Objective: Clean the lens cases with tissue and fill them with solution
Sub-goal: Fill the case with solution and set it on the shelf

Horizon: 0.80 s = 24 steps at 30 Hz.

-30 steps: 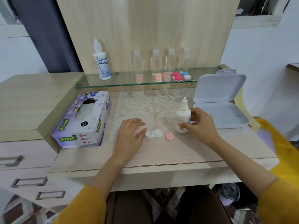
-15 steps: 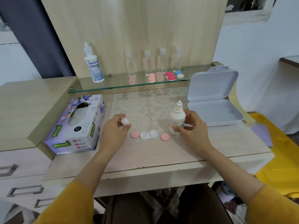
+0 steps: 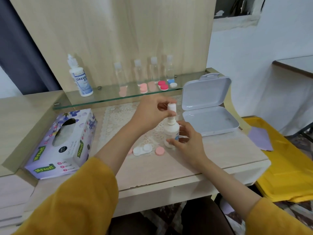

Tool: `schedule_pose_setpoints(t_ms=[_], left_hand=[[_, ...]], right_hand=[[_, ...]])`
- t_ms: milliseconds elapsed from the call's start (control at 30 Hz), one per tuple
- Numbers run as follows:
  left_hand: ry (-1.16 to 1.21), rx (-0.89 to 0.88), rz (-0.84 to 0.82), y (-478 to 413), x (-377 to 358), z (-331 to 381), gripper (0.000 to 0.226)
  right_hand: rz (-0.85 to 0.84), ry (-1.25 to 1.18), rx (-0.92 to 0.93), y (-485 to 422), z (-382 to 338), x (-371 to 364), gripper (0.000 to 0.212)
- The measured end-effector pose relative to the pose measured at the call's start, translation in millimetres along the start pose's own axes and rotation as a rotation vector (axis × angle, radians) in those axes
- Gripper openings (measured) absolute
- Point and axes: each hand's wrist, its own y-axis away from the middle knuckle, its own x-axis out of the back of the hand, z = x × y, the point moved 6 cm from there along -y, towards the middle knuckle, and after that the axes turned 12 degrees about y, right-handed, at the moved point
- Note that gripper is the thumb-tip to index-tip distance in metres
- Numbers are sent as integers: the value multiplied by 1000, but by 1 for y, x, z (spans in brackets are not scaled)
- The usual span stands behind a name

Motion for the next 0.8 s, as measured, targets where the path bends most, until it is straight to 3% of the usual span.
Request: schedule_pose_setpoints(t_ms=[300,467,533,667,800], left_hand=[[-71,7,-60,4,-7,-9,33],[-88,106,-254,3,-12,-11,47],[-132,114,-210,1,-11,-11,45],[-132,90,-55,-2,-8,-11,21],[-146,95,-176,-3,-9,-9,30]], right_hand=[[-3,1,-10,-1,4,-1,50],[3,5,-10,-1,6,-1,51],[3,10,-9,-1,5,-1,50],[-1,8,-6,-1,4,0,50],[-4,8,-2,-1,4,-1,49]])
